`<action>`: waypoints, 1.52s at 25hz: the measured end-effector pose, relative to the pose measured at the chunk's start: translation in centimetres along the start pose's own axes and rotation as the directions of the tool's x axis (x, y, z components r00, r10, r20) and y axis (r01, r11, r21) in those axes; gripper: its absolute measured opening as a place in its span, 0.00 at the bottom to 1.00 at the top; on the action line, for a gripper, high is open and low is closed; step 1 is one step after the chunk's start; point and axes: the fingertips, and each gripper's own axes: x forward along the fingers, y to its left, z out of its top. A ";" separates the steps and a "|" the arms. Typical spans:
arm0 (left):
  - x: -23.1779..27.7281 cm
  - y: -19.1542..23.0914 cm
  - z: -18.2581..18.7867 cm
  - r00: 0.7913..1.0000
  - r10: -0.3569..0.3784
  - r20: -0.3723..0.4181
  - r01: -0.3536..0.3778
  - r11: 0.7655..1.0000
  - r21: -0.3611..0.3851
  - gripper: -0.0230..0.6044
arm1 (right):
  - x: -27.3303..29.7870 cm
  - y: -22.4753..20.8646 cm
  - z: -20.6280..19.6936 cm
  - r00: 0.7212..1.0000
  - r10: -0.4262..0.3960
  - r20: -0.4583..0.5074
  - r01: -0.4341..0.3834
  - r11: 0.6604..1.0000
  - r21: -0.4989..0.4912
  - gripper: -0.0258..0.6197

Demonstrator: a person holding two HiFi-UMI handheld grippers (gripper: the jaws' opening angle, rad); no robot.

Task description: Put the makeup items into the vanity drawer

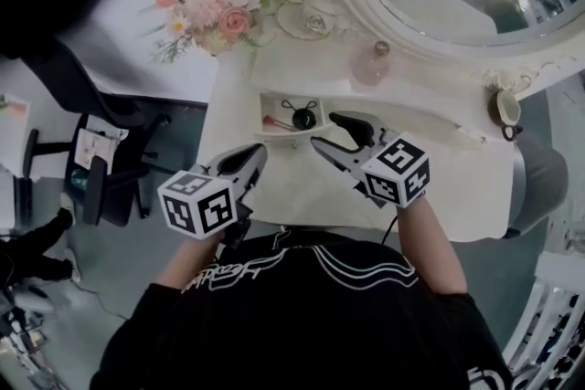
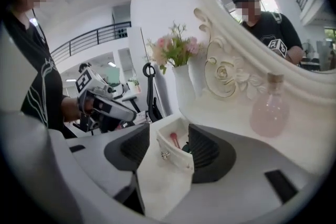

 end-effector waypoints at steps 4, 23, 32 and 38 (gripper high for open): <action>-0.9 -4.4 0.4 0.998 -0.051 0.024 0.049 0.997 0.065 0.08 | -5.7 1.9 1.7 0.991 0.006 0.137 -0.014 0.998 0.057 0.29; -4.8 -19.3 -0.5 0.956 -0.257 0.144 0.211 0.938 0.273 0.08 | -19.4 10.8 0.7 0.937 0.004 0.348 -0.007 1.000 0.007 0.08; -4.2 -23.0 -3.1 0.947 -0.283 0.153 0.223 0.921 0.319 0.08 | -22.6 11.1 -1.3 0.928 -0.001 0.373 -0.005 1.000 0.016 0.08; -3.7 -23.4 -3.7 0.949 -0.275 0.152 0.218 0.924 0.314 0.08 | -23.1 10.8 -1.9 0.926 -0.002 0.377 -0.005 1.000 0.018 0.08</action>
